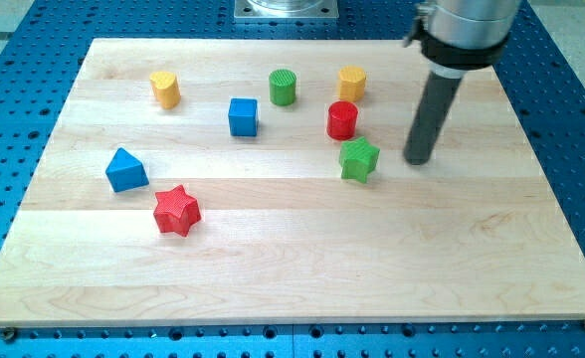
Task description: Touch the bottom of the blue cube
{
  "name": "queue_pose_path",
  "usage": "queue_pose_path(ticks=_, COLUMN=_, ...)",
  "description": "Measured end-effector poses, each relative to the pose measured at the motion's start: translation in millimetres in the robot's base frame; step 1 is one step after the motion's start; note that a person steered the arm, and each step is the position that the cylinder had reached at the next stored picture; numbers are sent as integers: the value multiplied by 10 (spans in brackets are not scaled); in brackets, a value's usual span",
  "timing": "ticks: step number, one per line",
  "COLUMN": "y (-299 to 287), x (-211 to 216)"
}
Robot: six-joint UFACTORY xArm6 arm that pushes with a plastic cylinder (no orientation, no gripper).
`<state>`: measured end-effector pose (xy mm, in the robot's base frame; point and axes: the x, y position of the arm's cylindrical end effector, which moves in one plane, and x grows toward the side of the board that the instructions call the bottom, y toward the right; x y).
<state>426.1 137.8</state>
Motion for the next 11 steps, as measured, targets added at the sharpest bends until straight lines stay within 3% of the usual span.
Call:
queue_pose_path(ticks=1, y=-264, x=11)
queue_pose_path(ticks=3, y=-73, x=609)
queue_pose_path(ticks=4, y=-410, x=1193)
queue_pose_path(ticks=5, y=-1500, x=1213)
queue_pose_path(ticks=6, y=-1923, x=801)
queue_pose_path(ticks=8, y=-1916, x=-275)
queue_pose_path(ticks=11, y=-1662, x=-583)
